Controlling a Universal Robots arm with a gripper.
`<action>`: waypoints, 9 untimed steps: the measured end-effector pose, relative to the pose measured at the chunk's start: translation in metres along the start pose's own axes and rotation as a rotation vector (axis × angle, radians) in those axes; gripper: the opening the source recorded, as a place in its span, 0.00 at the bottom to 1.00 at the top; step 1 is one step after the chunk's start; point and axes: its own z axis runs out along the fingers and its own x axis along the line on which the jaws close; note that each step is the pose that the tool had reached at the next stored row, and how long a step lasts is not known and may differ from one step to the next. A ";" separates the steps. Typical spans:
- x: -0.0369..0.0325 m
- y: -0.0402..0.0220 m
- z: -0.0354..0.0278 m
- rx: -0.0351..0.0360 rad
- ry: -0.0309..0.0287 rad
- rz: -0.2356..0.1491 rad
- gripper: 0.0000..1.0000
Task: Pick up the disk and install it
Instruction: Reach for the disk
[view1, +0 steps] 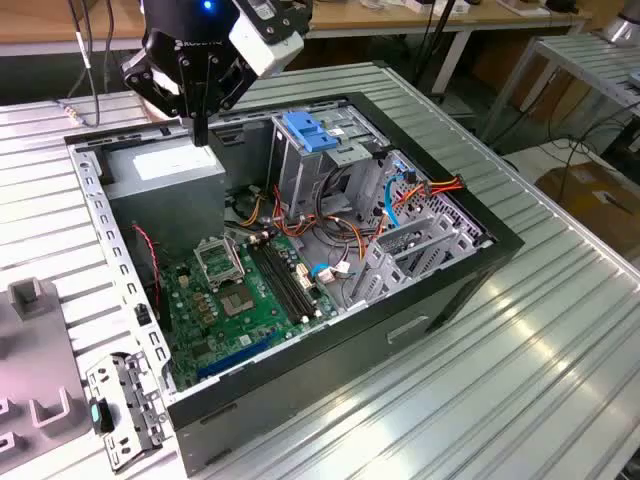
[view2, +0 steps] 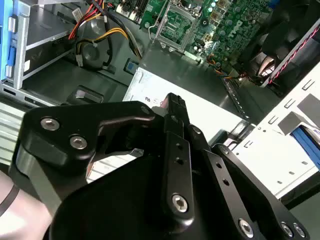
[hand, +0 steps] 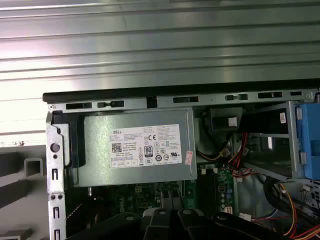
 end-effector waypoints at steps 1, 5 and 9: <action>0.0000 0.0000 -0.0001 0.0000 0.0000 0.000 0.11; 0.0000 0.0000 -0.0005 0.0000 0.0000 0.000 0.11; 0.0000 0.0000 -0.0007 0.0000 0.0000 0.000 0.11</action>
